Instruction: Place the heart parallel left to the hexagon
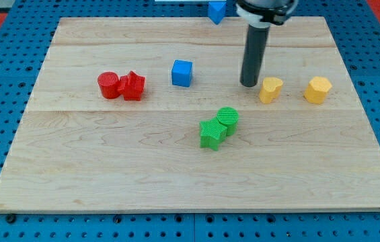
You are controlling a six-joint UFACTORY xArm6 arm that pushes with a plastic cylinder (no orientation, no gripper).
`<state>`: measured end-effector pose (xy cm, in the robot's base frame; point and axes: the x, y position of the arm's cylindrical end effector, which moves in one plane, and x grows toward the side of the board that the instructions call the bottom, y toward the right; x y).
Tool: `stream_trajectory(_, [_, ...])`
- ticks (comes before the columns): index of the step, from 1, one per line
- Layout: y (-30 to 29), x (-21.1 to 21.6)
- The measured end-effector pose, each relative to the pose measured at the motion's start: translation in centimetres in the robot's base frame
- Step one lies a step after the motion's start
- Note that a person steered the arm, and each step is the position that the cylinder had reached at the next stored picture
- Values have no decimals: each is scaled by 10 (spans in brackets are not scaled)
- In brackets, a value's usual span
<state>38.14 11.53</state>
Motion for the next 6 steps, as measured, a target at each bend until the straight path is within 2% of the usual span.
stream_trajectory(3, [-81, 0])
stream_trajectory(4, [-86, 0])
stream_trajectory(5, [-81, 7])
stream_trajectory(6, [-28, 15])
